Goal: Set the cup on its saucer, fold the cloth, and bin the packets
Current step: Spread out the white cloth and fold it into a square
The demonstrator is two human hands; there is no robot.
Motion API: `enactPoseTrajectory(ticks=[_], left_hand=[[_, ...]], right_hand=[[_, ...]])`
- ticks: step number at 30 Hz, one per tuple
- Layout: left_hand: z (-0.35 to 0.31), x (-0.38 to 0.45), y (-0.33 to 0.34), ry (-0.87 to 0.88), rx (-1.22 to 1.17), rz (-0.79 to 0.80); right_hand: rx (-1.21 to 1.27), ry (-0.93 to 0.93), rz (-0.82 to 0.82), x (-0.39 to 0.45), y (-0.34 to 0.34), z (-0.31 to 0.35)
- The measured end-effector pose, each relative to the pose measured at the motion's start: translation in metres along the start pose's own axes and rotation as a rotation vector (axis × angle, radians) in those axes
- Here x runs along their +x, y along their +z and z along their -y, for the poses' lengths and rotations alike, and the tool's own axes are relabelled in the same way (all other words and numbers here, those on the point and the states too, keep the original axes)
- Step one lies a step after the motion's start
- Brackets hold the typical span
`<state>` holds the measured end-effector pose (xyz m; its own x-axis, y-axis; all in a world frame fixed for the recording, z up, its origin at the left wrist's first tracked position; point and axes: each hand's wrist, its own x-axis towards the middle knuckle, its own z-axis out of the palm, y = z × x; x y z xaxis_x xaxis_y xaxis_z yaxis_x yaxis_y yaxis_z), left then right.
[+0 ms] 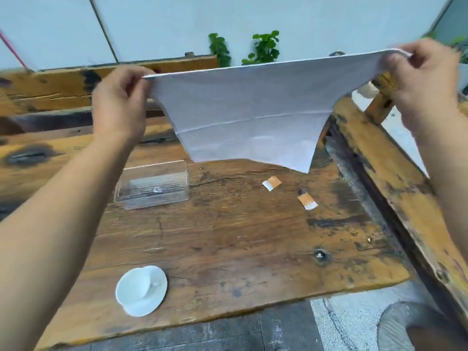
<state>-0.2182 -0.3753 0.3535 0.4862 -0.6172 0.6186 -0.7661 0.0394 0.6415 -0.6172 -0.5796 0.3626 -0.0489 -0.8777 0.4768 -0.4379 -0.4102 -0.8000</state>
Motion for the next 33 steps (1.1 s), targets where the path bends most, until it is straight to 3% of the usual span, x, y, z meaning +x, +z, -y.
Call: enactPoseTrajectory(ticks=[3,5,12,17,20,22,25,30,33], left_hand=[[0.010,-0.050,-0.010,-0.021,-0.020,0.050],[0.025,-0.097,-0.010,-0.043,0.013,0.164],[0.088,-0.255,0.015,-0.367,0.114,0.517],[0.107,-0.341,0.013,-0.518,0.199,0.883],[0.101,-0.363,-0.002,-0.517,0.170,0.993],[0.097,-0.364,-0.004,-0.536,0.131,0.974],[0.104,-0.356,0.013,-0.600,0.079,0.820],[0.129,-0.326,0.064,-0.825,0.060,0.546],[0.143,-0.310,0.085,-0.882,0.106,0.469]], right_hand=[[0.019,-0.020,0.097,-0.040,-0.016,-0.025],[-0.015,0.007,0.184,-0.078,-0.021,-0.052],[-0.185,0.301,0.689,-0.214,-0.012,-0.174],[-0.245,0.480,0.875,-0.284,-0.026,-0.226],[-0.187,0.587,0.952,-0.302,-0.043,-0.239],[-0.151,0.641,0.958,-0.302,-0.048,-0.240],[-0.126,0.682,0.851,-0.292,-0.038,-0.237],[-0.279,0.568,0.693,-0.260,0.010,-0.236],[-0.347,0.534,0.676,-0.246,0.036,-0.239]])
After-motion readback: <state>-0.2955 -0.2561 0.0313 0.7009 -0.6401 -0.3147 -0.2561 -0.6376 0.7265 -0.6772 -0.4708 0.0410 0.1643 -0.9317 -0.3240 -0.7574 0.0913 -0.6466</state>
